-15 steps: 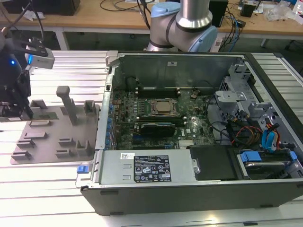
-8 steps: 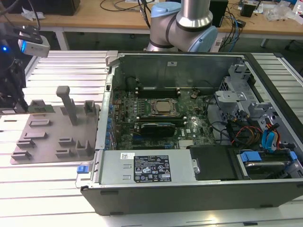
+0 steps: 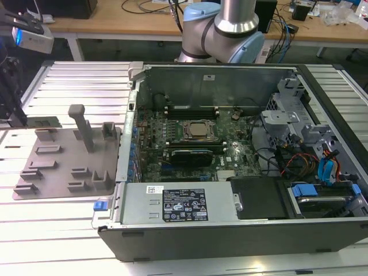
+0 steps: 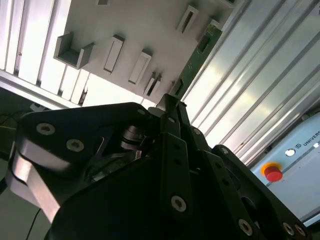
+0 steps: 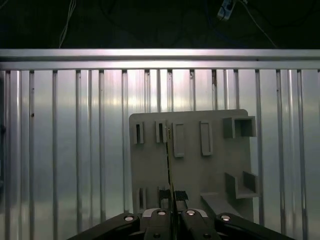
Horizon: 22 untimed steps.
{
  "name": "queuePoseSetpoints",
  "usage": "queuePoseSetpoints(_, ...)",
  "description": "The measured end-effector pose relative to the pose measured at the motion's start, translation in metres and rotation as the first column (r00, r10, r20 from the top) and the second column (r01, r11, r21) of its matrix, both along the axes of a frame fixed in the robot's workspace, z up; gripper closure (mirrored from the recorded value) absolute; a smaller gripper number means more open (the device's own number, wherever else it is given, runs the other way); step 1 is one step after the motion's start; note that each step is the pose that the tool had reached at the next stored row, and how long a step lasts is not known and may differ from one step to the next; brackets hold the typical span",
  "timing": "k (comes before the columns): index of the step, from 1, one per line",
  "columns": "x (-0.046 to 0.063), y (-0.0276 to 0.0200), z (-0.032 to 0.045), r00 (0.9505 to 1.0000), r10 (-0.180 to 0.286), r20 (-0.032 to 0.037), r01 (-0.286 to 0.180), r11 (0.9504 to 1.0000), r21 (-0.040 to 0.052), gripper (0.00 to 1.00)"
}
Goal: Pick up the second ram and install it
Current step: 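Pick up the second ram and move it above second insertion slot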
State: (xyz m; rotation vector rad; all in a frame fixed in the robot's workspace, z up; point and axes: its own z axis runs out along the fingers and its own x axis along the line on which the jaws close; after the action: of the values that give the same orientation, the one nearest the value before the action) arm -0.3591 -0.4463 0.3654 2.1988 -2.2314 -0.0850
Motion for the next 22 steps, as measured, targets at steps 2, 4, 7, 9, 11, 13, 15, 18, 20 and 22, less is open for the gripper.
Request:
queuePoseSetpoints(2,0.0,0.0,0.0044,1.0,0.0,-0.0001,0.0,1.0,-0.0001,0.89)
queuePoseSetpoints(4,0.0,0.0,0.0107,1.0,0.0,-0.0001,0.0,1.0,0.0,0.89)
queuePoseSetpoints(7,0.0,0.0,0.0204,1.0,0.0,-0.0001,0.0,1.0,0.0,0.89)
queuePoseSetpoints(9,0.0,0.0,0.0258,1.0,0.0,-0.0002,0.0,1.0,-0.0001,0.89)
queuePoseSetpoints(11,0.0,0.0,0.0328,1.0,0.0,-0.0001,0.0,1.0,-0.0001,0.89)
queuePoseSetpoints(13,0.0,0.0,0.0412,1.0,0.0,-0.0001,0.0,1.0,-0.0001,0.89)
queuePoseSetpoints(15,0.0,0.0,0.0485,1.0,0.0,0.0,0.0,1.0,0.0,0.89)
queuePoseSetpoints(18,0.0,0.0,0.0604,1.0,0.0,0.0,0.0,1.0,0.0,0.89)
queuePoseSetpoints(20,0.0,0.0,0.0683,1.0,0.0,0.0,0.0,1.0,0.0,0.89)
queuePoseSetpoints(22,0.0,0.0,0.0752,1.0,0.0,-0.0001,0.0,1.0,0.0,0.89)
